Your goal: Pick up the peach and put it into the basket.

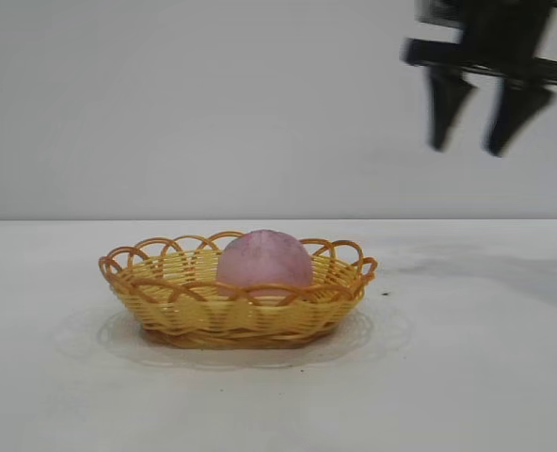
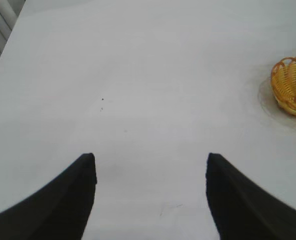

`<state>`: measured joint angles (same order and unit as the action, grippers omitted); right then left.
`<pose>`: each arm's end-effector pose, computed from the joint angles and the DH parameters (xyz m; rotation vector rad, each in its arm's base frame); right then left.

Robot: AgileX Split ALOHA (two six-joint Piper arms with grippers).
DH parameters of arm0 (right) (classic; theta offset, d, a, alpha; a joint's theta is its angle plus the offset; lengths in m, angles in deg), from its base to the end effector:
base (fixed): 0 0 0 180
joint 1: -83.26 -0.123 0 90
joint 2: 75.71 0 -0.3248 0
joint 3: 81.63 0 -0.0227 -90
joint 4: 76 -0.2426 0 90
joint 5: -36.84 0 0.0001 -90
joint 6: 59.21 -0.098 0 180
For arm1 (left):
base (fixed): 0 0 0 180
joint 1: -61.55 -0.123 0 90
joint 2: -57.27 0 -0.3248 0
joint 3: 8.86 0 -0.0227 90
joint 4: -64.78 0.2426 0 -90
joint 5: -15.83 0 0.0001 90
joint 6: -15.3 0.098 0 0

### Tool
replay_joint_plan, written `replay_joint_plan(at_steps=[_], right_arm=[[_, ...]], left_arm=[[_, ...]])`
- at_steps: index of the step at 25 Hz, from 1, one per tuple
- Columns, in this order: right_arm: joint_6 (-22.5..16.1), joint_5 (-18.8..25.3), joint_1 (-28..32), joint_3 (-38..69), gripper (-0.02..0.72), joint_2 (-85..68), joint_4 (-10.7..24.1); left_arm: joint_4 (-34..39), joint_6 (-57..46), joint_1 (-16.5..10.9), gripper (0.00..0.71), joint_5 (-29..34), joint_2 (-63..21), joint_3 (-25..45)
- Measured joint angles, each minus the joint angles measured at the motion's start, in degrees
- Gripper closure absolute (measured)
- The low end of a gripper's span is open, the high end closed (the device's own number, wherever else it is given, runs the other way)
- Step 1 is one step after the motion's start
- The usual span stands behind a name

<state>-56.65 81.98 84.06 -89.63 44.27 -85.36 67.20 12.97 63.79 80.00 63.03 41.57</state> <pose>0.4342 0.0052 0.2451 0.0837 2.7329 0.1741 -0.0496 0.0057 0.2599 -0.0052 2.0999 0.0030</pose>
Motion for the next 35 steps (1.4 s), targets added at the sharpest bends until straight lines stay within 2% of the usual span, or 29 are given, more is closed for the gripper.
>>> replay_joint_plan(at_steps=[5,6,9,13,19,27,35], right_arm=[[-0.2,0.1,0.2,3.7,0.297,-7.8,0.1],[0.1,-0.3,-0.2,5.8,0.347,-11.3,0.1],[0.9,-2.5,-1.7,15.2,0.353,-23.3,0.5],[2.9,-2.3,-2.3,29.4,0.353,-37.0,1.0],[2.9,3.2,-2.3,43.0,0.353,-54.4,1.6],[1.3,12.5,-2.3,51.3,0.353,-75.6,1.6],[1.3,14.3,-2.3,56.7,0.353,-91.3,3.7]], left_arm=[[0.0,0.0,0.0,0.296,0.0,0.0,0.0],[0.0,0.0,0.0,0.296,0.0,0.0,0.0],[0.0,0.0,0.0,0.296,0.0,0.0,0.0],[0.0,0.0,0.0,0.296,0.0,0.0,0.0],[0.0,0.0,0.0,0.296,0.0,0.0,0.0],[0.0,0.0,0.0,0.296,0.0,0.0,0.0],[0.0,0.0,0.0,0.296,0.0,0.0,0.0]])
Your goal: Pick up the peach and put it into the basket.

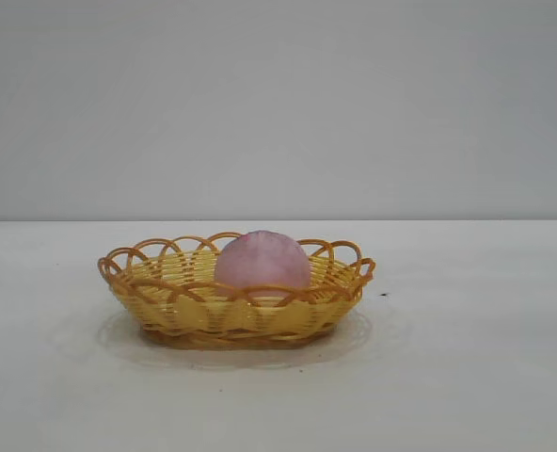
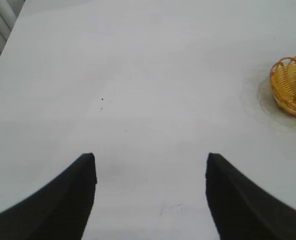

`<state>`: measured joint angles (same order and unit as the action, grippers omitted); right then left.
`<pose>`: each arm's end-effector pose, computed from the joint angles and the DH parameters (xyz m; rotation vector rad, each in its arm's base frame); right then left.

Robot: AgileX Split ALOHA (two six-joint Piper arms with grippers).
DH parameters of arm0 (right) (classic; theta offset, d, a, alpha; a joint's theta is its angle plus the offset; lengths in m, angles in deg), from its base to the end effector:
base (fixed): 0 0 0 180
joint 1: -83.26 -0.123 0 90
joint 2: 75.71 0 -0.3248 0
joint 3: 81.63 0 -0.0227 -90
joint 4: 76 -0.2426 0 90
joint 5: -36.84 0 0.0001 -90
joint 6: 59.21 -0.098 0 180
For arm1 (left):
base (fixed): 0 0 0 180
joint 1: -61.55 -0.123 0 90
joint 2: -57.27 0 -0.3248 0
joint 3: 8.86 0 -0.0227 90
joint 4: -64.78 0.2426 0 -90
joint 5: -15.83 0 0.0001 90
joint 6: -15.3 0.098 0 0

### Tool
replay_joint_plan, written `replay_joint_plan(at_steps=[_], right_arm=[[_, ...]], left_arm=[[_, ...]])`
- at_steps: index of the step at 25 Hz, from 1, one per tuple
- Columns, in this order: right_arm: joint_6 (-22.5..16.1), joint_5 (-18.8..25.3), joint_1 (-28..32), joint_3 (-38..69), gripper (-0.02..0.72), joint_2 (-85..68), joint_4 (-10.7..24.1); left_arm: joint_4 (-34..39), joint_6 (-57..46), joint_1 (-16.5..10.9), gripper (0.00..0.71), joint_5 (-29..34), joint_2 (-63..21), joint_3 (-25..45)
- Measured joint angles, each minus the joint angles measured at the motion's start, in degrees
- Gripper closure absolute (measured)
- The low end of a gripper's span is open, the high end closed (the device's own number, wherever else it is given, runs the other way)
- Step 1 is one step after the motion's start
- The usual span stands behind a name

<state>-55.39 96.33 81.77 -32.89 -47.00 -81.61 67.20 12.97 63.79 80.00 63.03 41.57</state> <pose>0.0135 0.0086 0.2826 -0.0910 2.3850 0.1050 -0.0496 0.0057 0.2599 -0.0052 2.0999 0.0030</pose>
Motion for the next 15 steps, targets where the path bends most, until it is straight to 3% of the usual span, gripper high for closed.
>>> replay_joint_plan(at_steps=[15], right_arm=[[0.0,5.4,0.0,1.4,0.353,-21.5,2.1]], left_arm=[[0.0,0.0,0.0,0.296,0.0,0.0,0.0]])
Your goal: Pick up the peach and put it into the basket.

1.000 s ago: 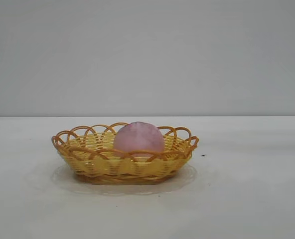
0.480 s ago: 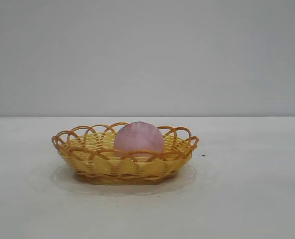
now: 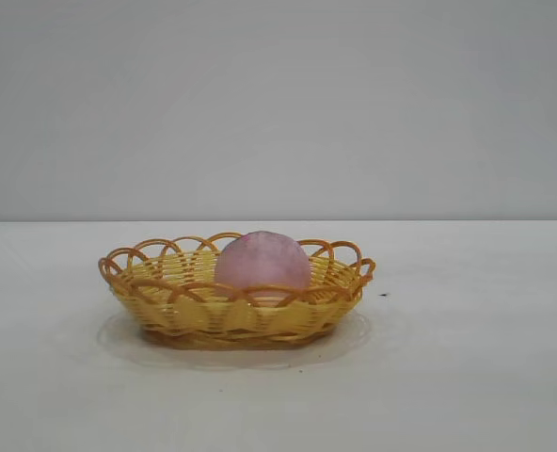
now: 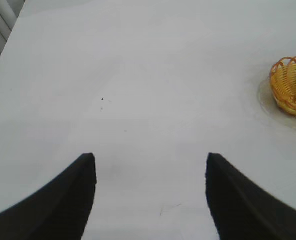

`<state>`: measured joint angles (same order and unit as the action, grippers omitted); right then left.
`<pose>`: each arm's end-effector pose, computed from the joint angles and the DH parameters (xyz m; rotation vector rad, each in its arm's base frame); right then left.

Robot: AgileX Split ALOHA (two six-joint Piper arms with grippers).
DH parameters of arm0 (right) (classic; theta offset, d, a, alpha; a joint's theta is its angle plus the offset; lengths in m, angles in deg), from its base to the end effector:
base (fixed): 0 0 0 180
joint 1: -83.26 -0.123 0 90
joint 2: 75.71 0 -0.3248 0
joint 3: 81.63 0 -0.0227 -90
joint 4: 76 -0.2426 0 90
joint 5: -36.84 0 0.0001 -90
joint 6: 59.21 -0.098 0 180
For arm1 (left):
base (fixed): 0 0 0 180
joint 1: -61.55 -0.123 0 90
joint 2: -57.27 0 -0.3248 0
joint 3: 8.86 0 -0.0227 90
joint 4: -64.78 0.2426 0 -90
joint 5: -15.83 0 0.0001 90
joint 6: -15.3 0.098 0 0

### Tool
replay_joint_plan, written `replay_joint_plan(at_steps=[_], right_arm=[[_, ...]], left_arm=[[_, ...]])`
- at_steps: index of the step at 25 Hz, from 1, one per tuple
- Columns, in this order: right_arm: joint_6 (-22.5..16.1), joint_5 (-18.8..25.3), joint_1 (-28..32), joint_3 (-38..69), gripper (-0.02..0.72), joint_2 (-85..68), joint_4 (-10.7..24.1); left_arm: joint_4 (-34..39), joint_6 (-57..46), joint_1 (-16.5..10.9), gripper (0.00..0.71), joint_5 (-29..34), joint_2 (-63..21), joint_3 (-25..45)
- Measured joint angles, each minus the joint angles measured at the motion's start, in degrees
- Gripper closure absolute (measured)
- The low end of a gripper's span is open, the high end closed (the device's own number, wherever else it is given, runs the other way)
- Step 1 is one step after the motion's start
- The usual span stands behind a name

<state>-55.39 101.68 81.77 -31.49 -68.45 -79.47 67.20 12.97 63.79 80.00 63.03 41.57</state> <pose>-0.0474 0.0041 0.2616 -0.1035 2.1297 0.0497 -0.0496 0.0057 0.2599 -0.0052 2.0999 0.0030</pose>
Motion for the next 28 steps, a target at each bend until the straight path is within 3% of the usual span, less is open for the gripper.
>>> replay_joint_plan(at_steps=[15,18,28], right_arm=[[0.0,0.5,0.0,0.0,0.353,-1.4,0.2],[-0.2,0.5,0.0,0.0,0.248,-1.4,0.2],[-0.9,0.5,0.0,0.0,0.237,-1.4,0.2]], left_arm=[[0.0,0.0,0.0,0.296,0.0,0.0,0.0],[0.0,0.0,0.0,0.296,0.0,0.0,0.0],[0.0,0.0,0.0,0.296,0.0,0.0,0.0]])
